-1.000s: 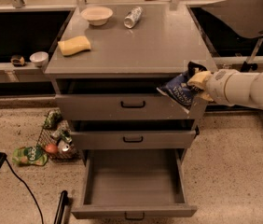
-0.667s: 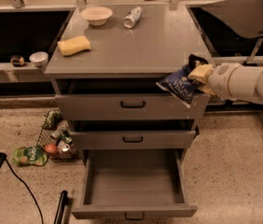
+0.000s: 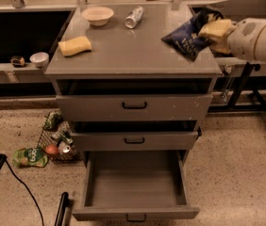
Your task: Pick blue chip bag from bottom drawer and place on counter
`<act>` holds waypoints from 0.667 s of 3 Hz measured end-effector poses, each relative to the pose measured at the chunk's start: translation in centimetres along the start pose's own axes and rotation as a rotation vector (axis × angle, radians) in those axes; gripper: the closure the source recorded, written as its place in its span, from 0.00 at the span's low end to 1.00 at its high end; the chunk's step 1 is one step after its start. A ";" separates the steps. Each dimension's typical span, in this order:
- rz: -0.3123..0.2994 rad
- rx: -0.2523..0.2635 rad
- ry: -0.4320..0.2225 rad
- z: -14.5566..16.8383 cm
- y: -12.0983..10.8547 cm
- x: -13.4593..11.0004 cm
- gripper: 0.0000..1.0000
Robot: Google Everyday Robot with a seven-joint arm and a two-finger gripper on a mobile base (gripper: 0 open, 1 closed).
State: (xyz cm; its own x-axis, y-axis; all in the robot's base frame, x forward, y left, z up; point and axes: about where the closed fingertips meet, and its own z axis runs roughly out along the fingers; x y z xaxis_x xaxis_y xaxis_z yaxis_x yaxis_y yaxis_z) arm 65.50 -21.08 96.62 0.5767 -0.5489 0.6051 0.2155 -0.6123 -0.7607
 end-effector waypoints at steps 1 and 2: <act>-0.096 0.070 0.039 0.9 -2.5 4.3 1.00; -0.104 0.080 0.062 0.5 -3.2 5.5 1.00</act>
Offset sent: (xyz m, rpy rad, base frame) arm 0.0233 -0.0027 0.0386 -0.0242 -0.1048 0.0313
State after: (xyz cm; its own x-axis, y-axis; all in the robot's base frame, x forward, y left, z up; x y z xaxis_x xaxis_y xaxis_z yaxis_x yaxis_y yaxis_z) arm 68.39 -21.90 102.25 0.4987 -0.5209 0.6928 0.3347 -0.6216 -0.7082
